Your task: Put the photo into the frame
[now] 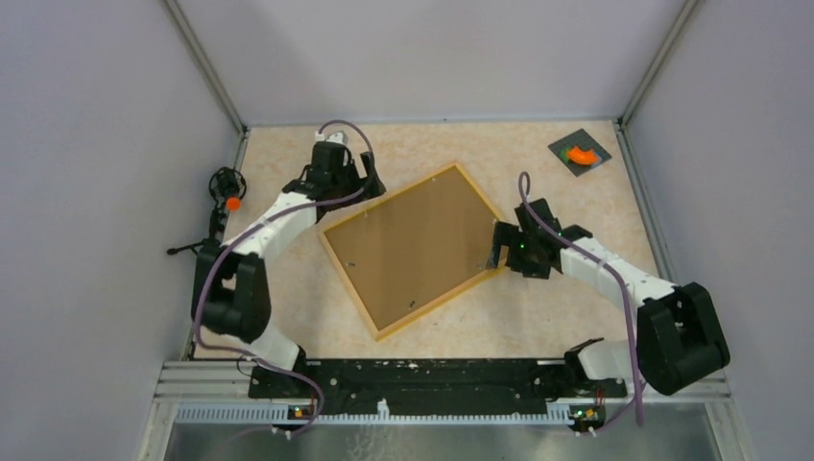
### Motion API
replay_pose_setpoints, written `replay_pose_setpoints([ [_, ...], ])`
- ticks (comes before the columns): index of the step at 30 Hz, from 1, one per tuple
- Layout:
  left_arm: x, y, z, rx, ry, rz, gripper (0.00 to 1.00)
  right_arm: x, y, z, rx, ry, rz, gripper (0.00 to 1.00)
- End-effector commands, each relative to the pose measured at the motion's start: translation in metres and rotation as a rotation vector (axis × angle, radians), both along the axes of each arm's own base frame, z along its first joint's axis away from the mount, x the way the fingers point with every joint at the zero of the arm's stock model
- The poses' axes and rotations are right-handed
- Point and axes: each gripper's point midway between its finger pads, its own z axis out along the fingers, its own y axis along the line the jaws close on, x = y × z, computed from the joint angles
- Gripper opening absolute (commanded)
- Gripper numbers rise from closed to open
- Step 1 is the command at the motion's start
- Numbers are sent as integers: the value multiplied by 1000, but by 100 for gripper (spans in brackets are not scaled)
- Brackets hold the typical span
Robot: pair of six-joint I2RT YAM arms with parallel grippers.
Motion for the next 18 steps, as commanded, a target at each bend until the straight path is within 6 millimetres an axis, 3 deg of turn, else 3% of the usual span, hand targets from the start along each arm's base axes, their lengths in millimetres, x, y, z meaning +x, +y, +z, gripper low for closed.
replay_pose_setpoints([
  [1, 51, -1, -25, -93, 69, -43, 98, 2, 32, 9, 242, -70, -42, 95],
  [5, 72, -8, -47, -177, 119, -148, 98, -5, 48, -4, 378, -61, -66, 95],
  [9, 65, 0, -80, -165, 229, -121, 98, 5, 47, -12, 374, -91, -88, 95],
  [14, 21, -4, -109, -274, 380, -156, 98, 21, 46, -19, 369, -72, -87, 95],
  [18, -24, -9, -102, -320, 398, -225, 95, 39, 45, -19, 287, -67, -17, 95],
])
